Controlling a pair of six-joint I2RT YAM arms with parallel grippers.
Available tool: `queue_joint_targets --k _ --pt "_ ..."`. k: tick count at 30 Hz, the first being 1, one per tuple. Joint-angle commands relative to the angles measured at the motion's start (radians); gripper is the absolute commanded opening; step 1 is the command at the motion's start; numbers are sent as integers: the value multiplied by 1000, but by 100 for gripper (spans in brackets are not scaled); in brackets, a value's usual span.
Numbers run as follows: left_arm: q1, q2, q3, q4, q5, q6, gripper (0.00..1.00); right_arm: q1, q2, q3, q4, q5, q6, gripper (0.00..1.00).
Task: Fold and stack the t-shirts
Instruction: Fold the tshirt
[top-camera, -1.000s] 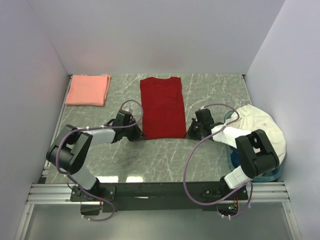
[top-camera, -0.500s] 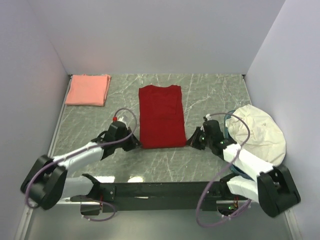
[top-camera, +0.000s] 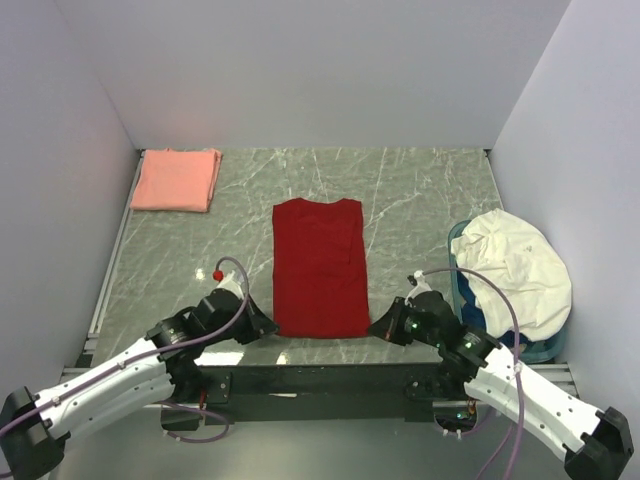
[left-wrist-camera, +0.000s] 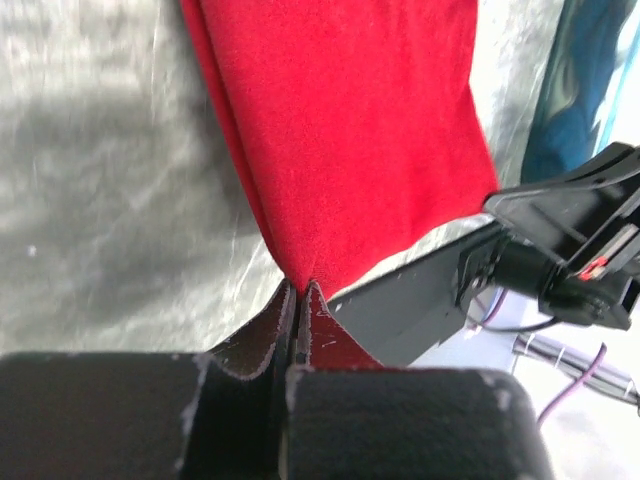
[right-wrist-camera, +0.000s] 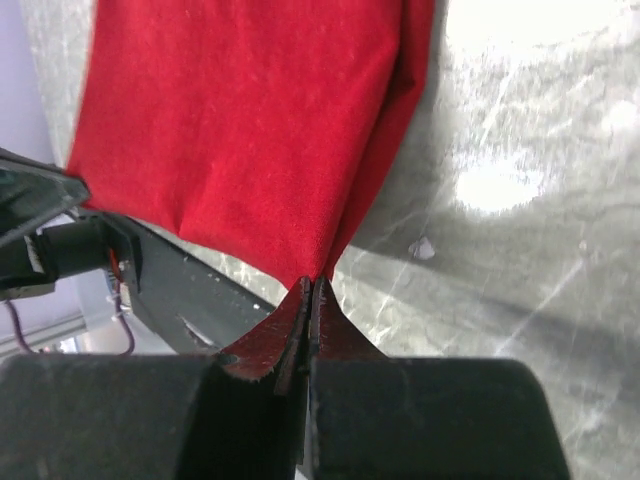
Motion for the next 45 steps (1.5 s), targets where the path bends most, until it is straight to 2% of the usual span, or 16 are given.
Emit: queue_joint_targets --k 1,5,15,21,24,31,45 --pt "-41 -49 6 -83 -37 -56 0 18 -77 8 -93 45 46 0" --pt "-41 -31 70 -129 -95 -27 1 18 -80 94 -148 100 17 0" --pt "-36 133 311 -187 -166 57 0 15 82 364 -256 224 -87 0" --pt "73 233 423 -172 -91 162 0 1 231 499 -253 253 -152 0" --pt "149 303 471 -148 -25 209 0 -36 300 546 -222 223 -190 0" --pt "297 474 586 -105 98 307 0 -209 447 631 -149 68 -272 0" --pt "439 808 834 -46 224 353 0 -367 784 826 -69 -64 -330 0"
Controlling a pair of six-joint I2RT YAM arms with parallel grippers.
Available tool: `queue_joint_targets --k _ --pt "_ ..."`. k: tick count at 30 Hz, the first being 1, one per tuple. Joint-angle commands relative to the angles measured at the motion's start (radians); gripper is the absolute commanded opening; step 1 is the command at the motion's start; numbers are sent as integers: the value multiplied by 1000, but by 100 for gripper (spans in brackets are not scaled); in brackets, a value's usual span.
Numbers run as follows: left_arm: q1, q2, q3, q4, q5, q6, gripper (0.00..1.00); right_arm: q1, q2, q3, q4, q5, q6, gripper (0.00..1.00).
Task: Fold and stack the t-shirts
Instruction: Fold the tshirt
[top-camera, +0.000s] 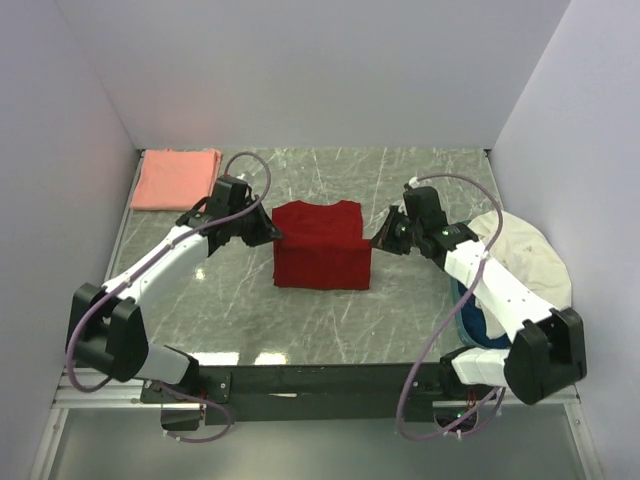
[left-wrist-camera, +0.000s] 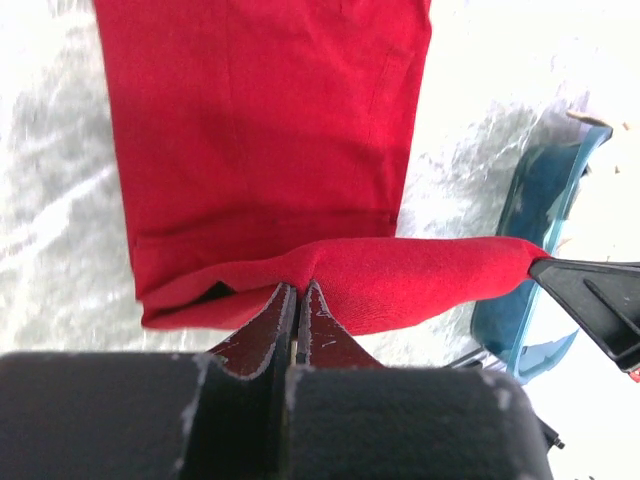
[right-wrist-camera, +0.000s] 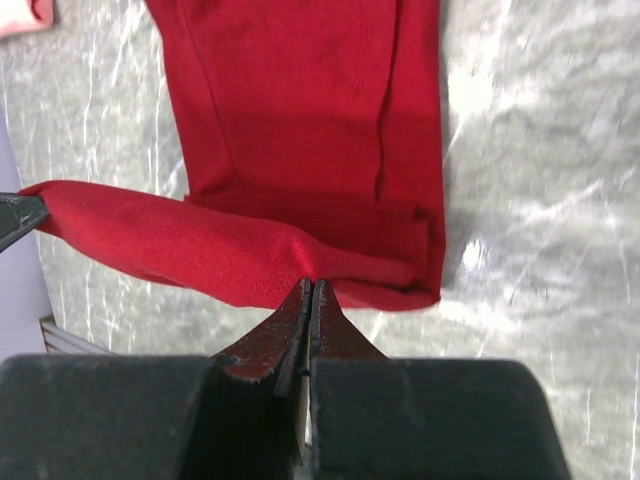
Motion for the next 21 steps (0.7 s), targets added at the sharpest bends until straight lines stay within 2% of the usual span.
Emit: queue_joint_targets --k 1,21 --pt "24 43 83 51 43 37 0 -42 55 87 55 -53 -33 0" --pt "106 338 314 49 100 32 0 -149 377 374 38 -159 -36 0"
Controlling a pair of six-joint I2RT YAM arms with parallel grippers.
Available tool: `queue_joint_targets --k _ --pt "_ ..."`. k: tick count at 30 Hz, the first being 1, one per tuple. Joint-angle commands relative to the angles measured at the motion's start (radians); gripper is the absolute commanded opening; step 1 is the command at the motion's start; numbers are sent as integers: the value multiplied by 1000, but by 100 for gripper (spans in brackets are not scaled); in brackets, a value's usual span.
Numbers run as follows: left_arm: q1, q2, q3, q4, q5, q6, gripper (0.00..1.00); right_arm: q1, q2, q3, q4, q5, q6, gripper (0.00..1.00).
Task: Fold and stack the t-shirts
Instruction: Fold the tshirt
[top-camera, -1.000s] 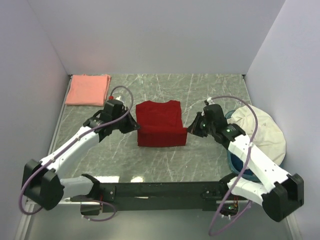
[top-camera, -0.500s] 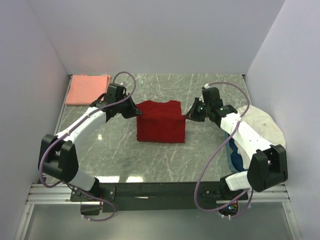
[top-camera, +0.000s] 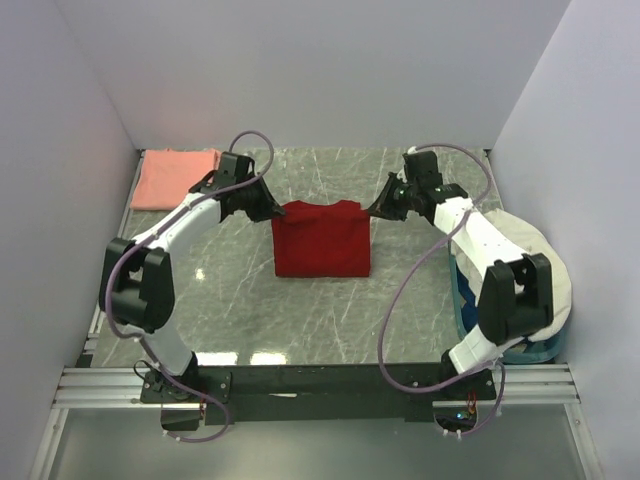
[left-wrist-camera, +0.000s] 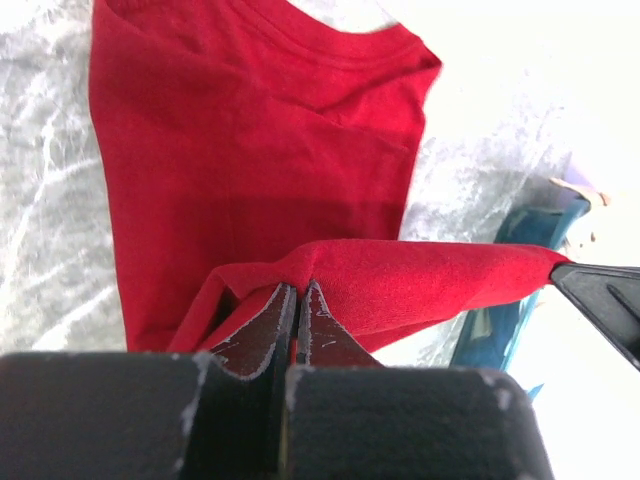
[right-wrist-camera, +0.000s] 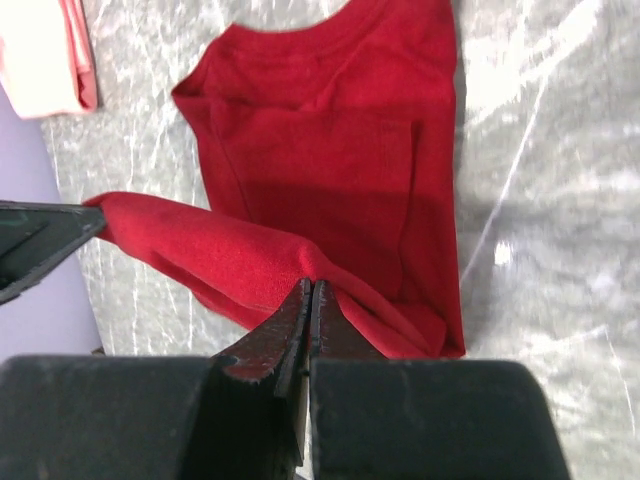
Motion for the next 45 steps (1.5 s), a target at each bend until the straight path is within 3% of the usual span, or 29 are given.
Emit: queue_joint_targets --k 1,18,41,43,45 --pt "22 53 76 35 31 12 0 -23 59 97 24 -35 -3 0" --pt "71 285 286 -8 -5 16 0 -48 396 413 18 -104 10 0" --pt "137 423 368 -17 -56 65 0 -75 673 641 104 -143 77 0" --pt "143 432 369 -9 -64 61 0 -78 699 670 93 -149 63 5" --pt "146 436 377 -9 -71 58 1 -83 729 730 61 -155 37 16"
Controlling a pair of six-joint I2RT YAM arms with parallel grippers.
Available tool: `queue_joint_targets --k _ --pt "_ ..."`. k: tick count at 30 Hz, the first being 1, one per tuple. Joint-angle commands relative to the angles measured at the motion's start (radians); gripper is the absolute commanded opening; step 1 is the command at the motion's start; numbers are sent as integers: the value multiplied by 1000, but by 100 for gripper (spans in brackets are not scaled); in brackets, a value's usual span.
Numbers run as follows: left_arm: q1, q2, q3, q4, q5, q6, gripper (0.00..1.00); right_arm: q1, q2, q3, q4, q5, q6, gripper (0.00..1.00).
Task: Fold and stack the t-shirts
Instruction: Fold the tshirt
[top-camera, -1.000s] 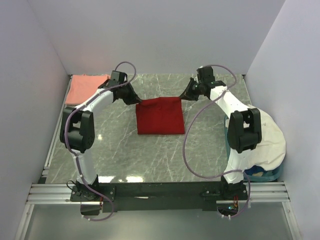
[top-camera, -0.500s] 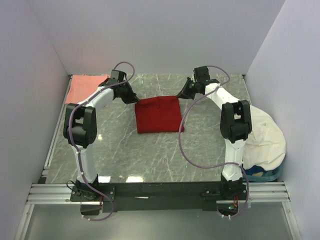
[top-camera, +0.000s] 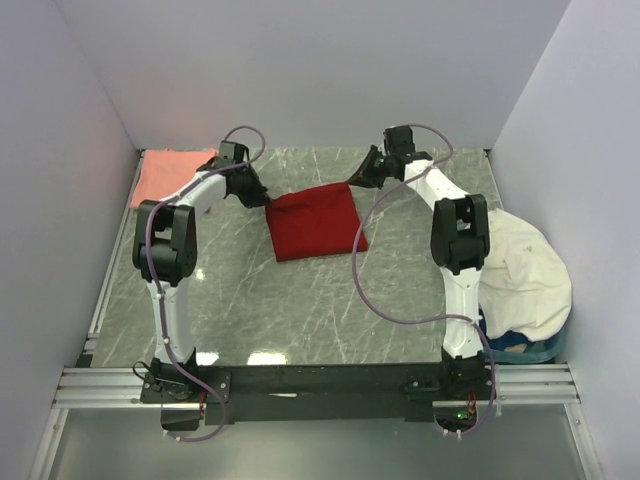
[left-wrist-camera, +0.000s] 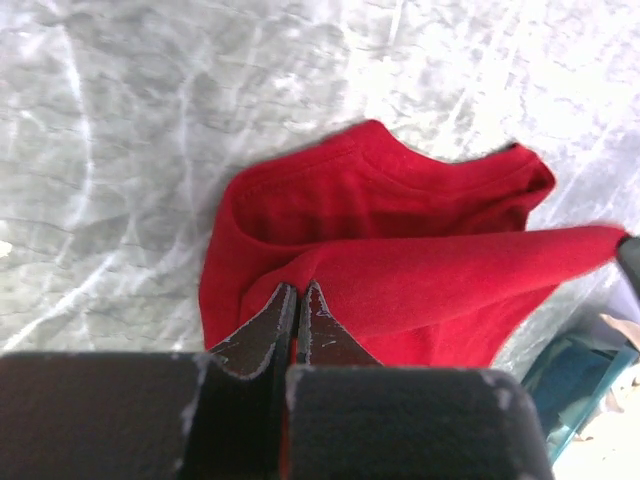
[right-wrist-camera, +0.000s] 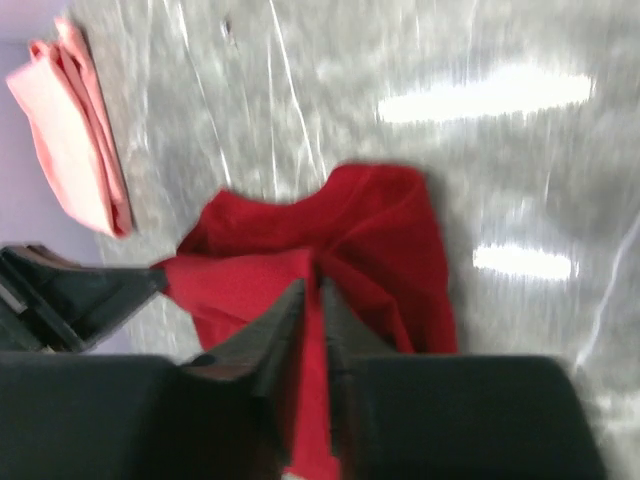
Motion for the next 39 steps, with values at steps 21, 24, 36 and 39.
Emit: queue_joint_targets --k 21,24,36,39 --pt "-92 -194 -146 121 -49 -29 11 129 -310 -241 40 133 -101 35" --pt "-89 -133 -107 117 -61 -20 10 191 -285 -253 49 150 -96 34" --pt "4 30 -70 150 -4 -20 9 300 -248 -411 118 196 -84 33" --pt "13 26 -95 163 10 -18 10 313 -237 -445 115 230 -87 33"
